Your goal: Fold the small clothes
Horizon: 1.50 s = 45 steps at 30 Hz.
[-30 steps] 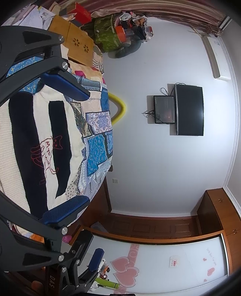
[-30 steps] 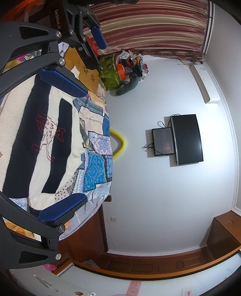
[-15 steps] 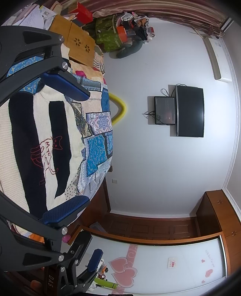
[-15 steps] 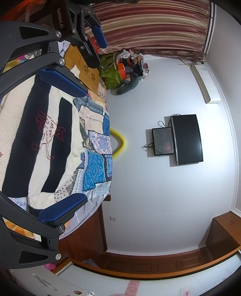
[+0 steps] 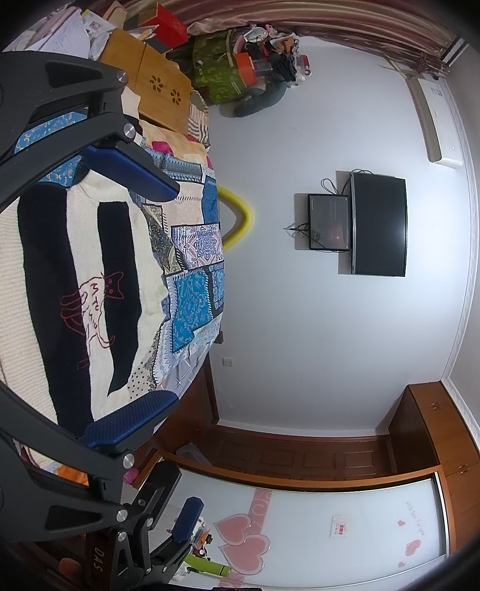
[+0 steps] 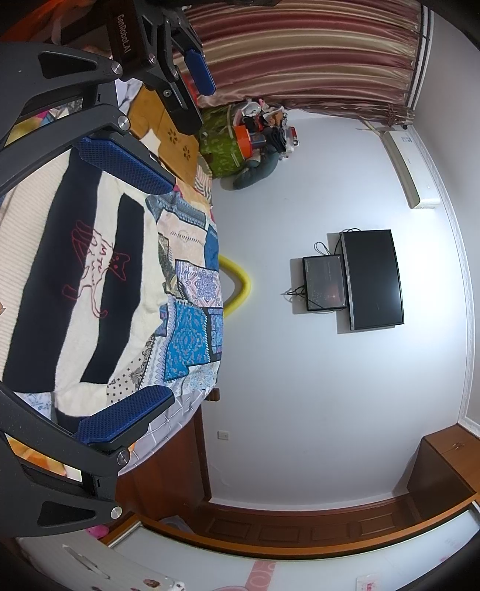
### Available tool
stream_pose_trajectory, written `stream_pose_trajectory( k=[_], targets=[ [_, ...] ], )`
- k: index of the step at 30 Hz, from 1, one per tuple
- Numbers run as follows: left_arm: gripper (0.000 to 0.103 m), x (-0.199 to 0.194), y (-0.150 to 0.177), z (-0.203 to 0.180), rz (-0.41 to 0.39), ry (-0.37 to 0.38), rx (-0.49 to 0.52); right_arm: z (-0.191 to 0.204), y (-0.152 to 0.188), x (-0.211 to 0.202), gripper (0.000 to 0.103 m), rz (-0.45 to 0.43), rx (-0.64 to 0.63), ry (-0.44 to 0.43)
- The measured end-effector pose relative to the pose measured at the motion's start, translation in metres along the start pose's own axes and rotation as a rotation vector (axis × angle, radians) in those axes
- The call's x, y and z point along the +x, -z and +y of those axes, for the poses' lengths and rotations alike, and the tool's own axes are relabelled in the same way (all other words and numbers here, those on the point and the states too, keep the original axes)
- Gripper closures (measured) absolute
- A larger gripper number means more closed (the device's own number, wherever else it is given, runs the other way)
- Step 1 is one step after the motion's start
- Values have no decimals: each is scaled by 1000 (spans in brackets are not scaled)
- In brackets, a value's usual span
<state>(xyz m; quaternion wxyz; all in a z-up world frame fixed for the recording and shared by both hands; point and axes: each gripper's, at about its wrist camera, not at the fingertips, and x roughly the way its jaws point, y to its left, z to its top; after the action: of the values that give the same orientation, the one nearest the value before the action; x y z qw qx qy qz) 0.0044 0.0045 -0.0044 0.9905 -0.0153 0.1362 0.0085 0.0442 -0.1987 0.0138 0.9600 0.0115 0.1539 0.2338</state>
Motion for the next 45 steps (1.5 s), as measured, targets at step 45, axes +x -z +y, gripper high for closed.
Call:
stream_pose_trajectory(
  k=[45],
  targets=[
    [0,127,41,188,272,-315,-218,-29,10,92,0,183,-14,120]
  ],
)
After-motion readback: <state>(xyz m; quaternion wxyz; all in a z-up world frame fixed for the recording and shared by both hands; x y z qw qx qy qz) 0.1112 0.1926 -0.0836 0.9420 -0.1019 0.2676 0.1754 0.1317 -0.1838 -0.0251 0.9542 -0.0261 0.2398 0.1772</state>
